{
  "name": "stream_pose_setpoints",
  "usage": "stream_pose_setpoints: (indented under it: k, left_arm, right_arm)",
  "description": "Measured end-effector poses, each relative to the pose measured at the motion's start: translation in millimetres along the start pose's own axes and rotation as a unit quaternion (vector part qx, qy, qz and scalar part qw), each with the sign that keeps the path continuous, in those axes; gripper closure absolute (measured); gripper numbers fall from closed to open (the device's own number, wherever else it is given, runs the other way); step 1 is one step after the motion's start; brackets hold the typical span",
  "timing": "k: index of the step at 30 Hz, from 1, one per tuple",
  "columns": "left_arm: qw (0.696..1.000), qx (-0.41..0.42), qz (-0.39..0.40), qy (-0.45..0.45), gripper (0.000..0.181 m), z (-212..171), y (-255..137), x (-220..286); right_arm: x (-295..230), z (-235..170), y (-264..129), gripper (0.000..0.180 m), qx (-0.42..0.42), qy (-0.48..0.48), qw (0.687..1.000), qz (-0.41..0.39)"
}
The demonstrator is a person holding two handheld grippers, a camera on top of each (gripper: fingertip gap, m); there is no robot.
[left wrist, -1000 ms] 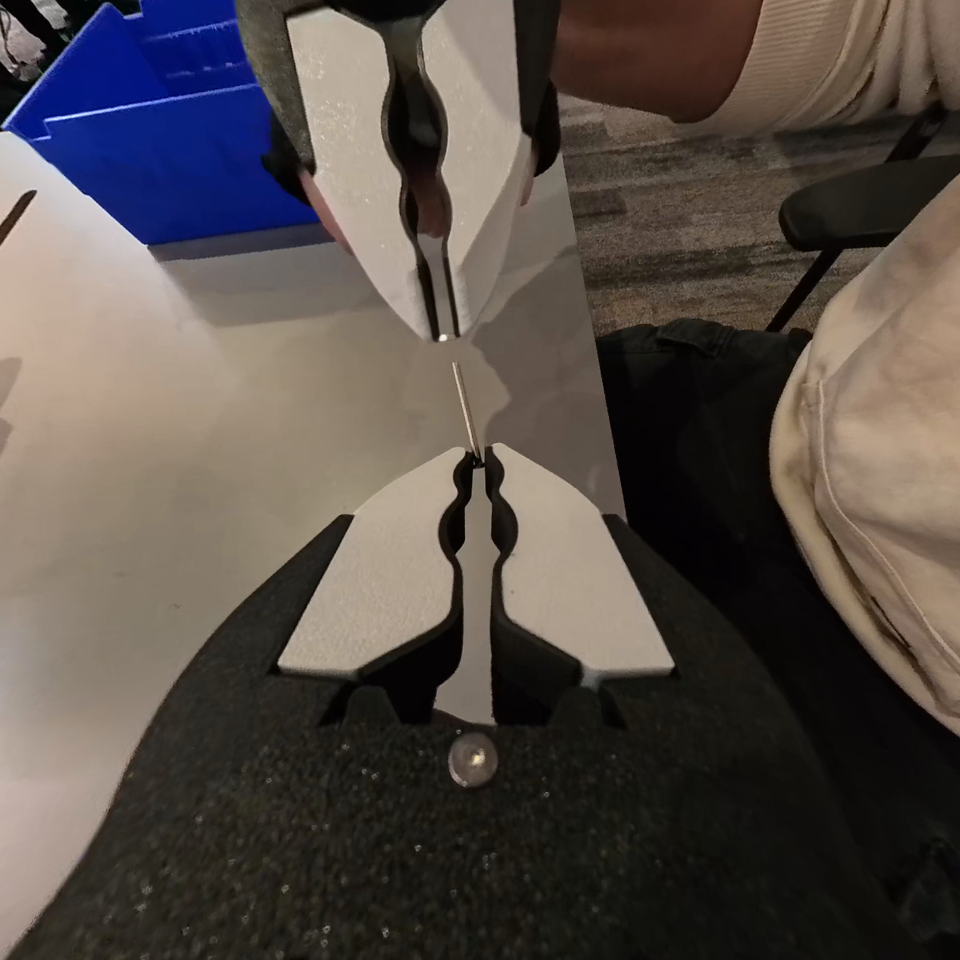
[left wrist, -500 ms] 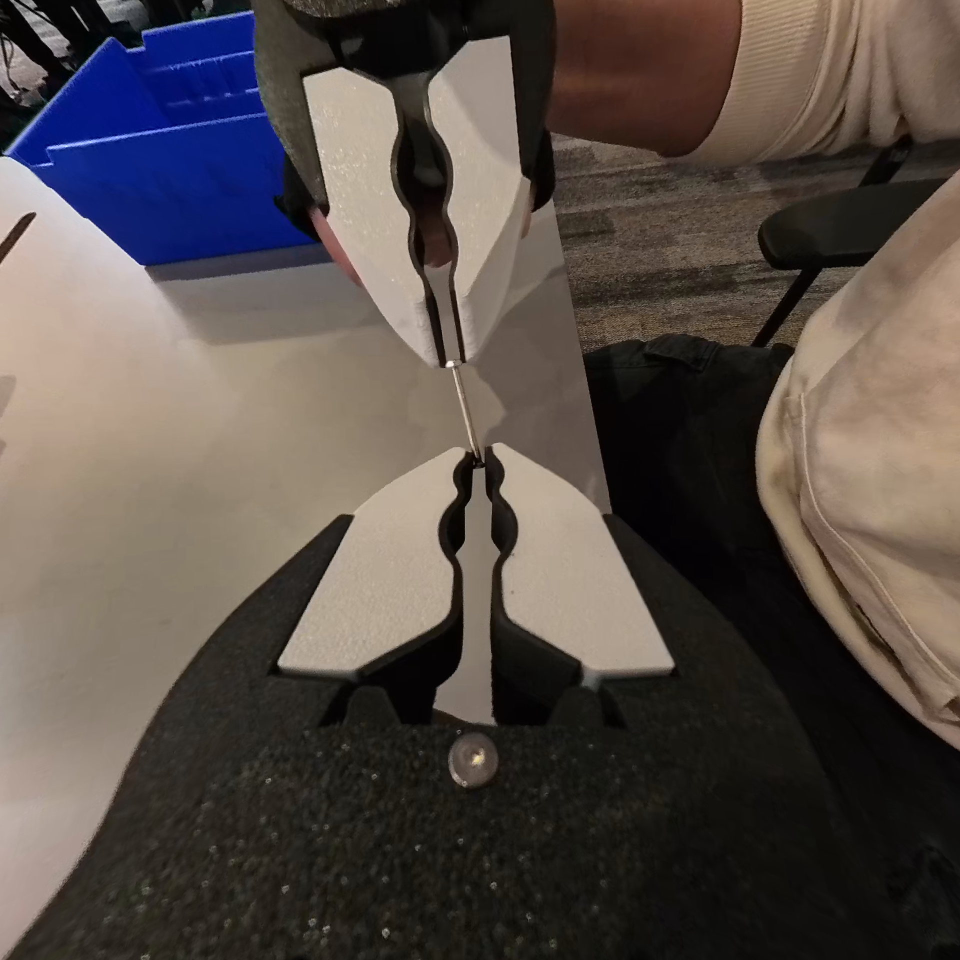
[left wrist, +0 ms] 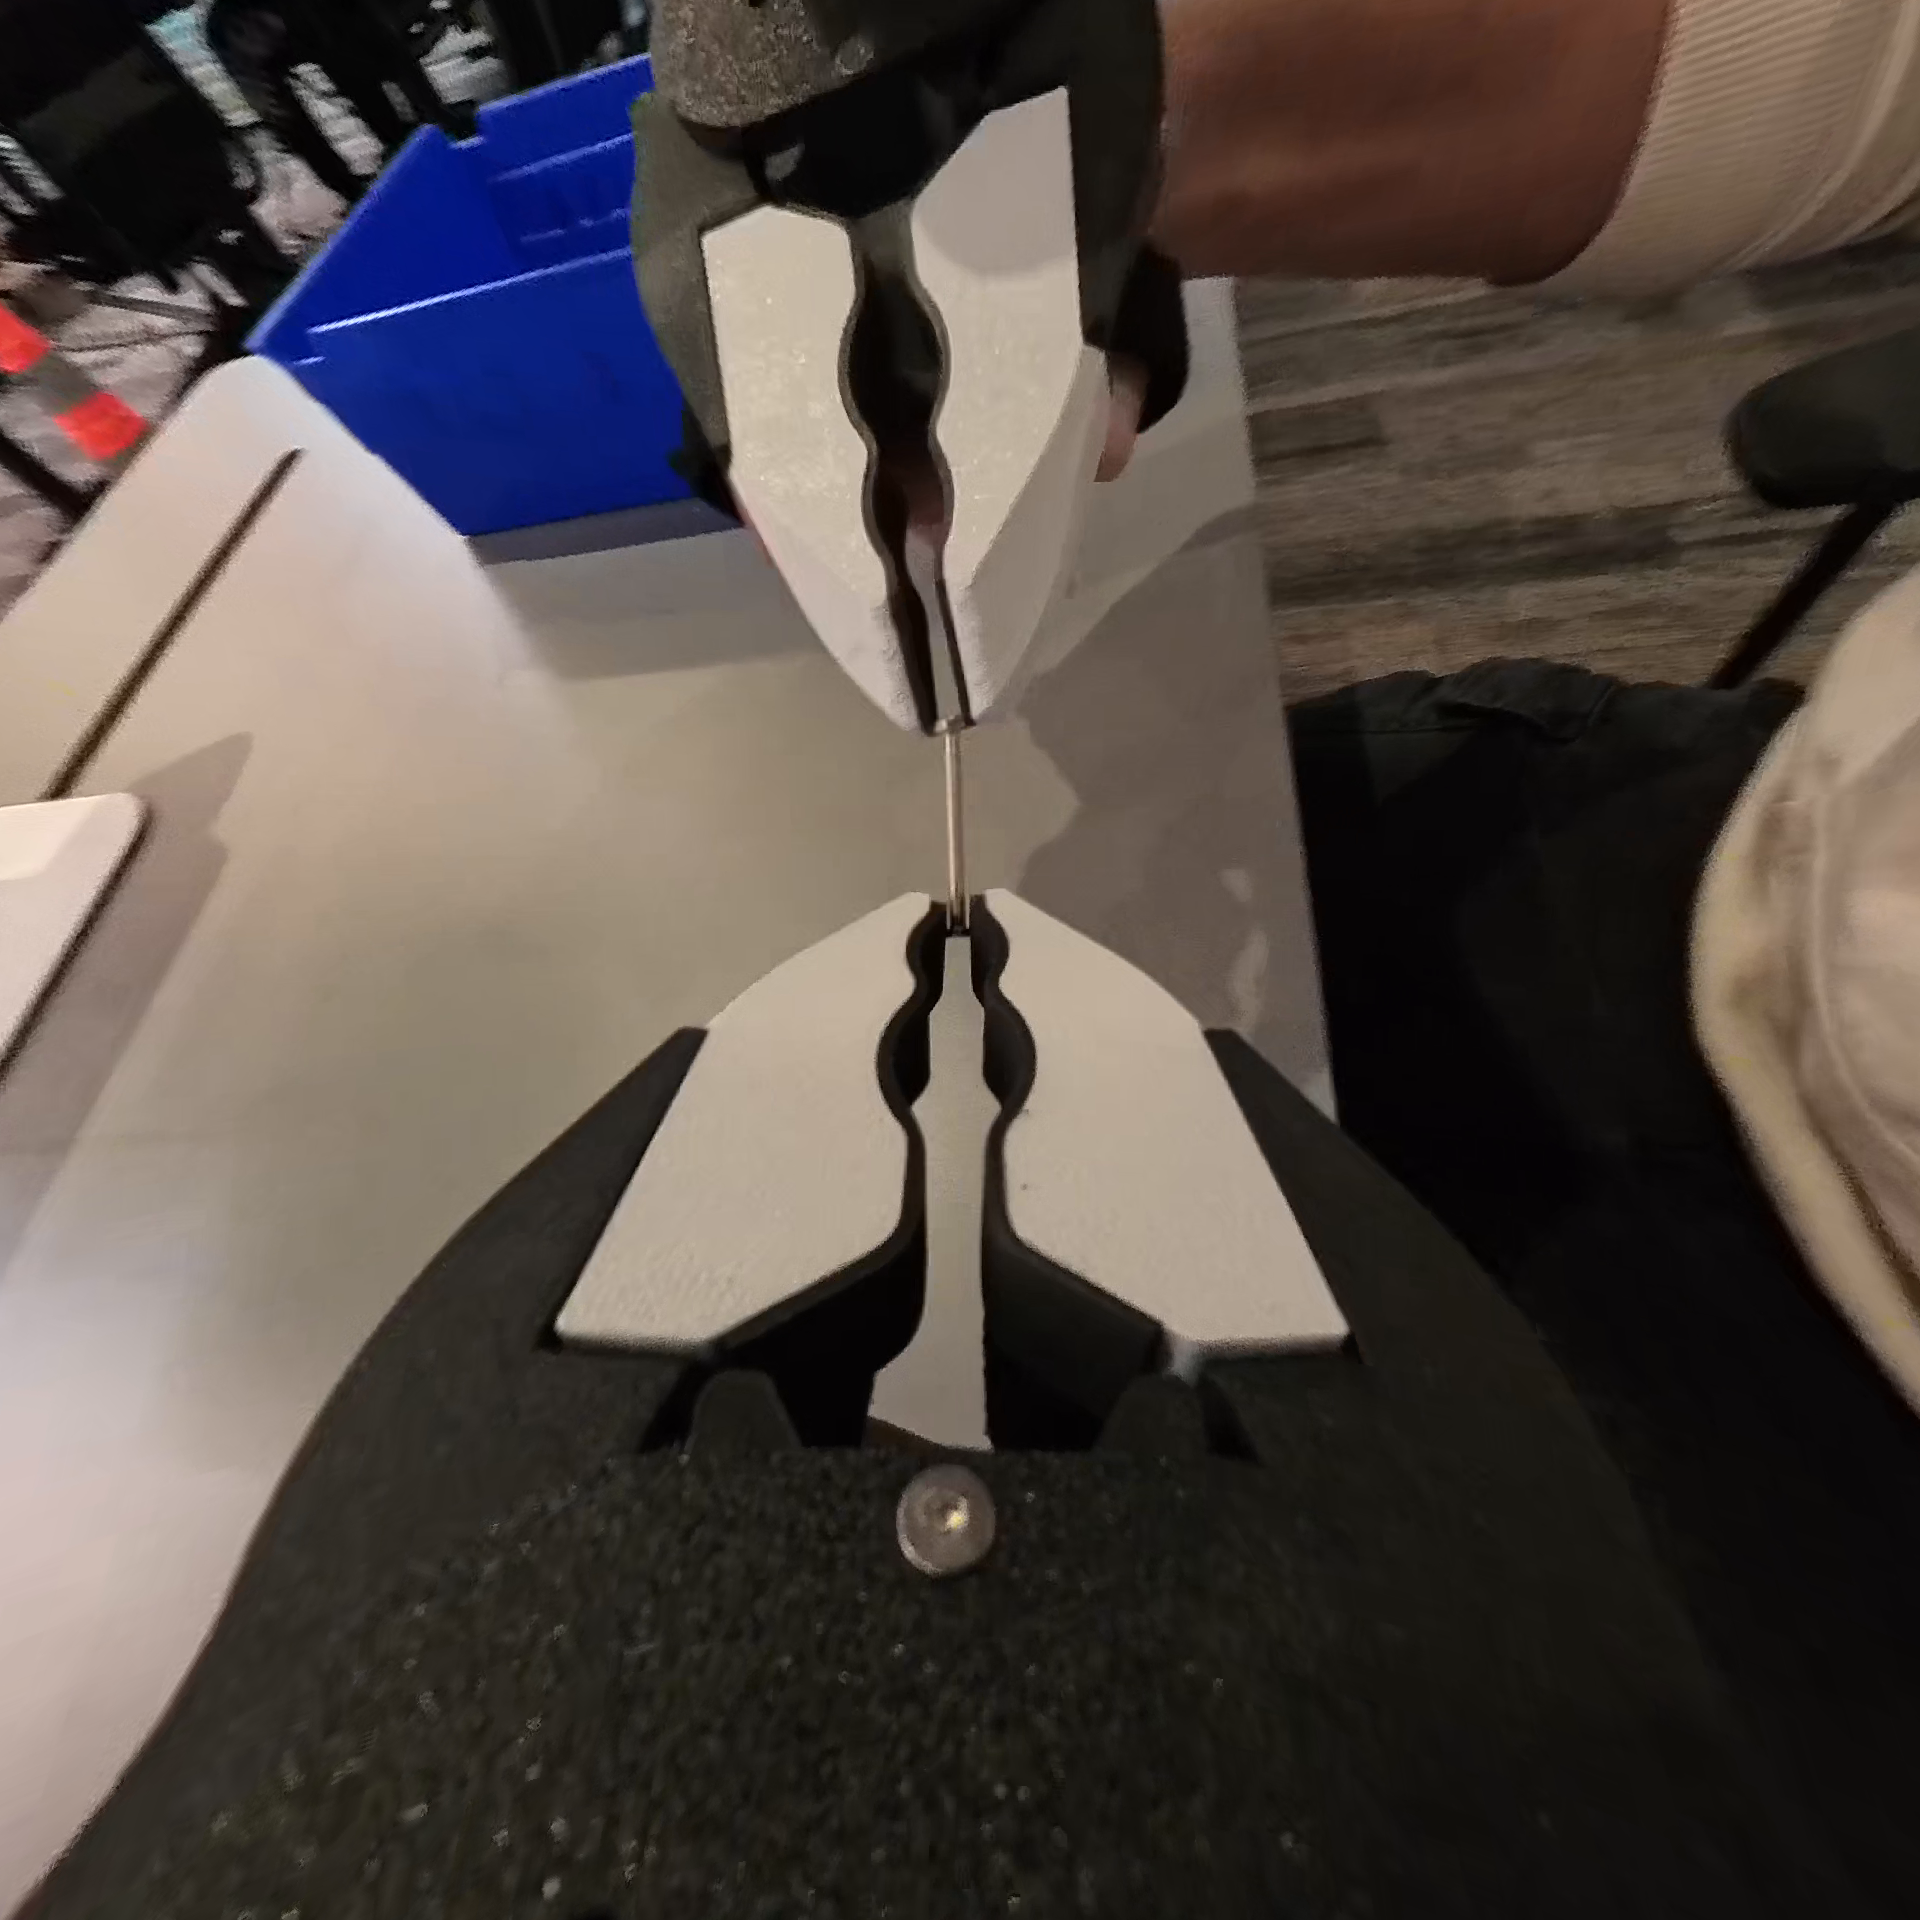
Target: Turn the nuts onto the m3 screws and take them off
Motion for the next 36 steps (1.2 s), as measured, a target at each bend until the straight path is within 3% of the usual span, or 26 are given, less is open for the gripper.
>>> stream_pose_setpoints:
  k: [1,10,19,36]
  left_arm:
    - [1.000,-0.007,0.022,0.010,0.177,0.2,1.3,0.3]
    - [0.982,-0.058,0.175,0.041,0.177,0.8,9.8,5.6]
    - [0.941,-0.103,0.315,0.075,0.177,-1.9,14.3,11.0]
    - [0.941,-0.105,0.316,0.065,0.177,-7.3,19.6,12.7]
  right_arm:
    - [1.5,-0.6,-0.1,0.174,0.004,0.005,1.000,-0.001]
    - [9.7,-1.8,0.5,0.174,0.006,0.003,0.999,-0.049]
    - [11.8,-2.8,7.0,0.174,0.002,0.023,0.996,-0.090]
    - [11.5,-2.3,14.1,0.168,0.000,0.045,0.995,-0.086]
Point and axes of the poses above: each gripper's, where its closed fingertips meet, y out along the fingers, z out of its top, x = y × z across the jaws, the point moved 7 cm from there along -y, back along the fingers, and after that the axes turned 6 degrees about -x, right-handed, at the moved point
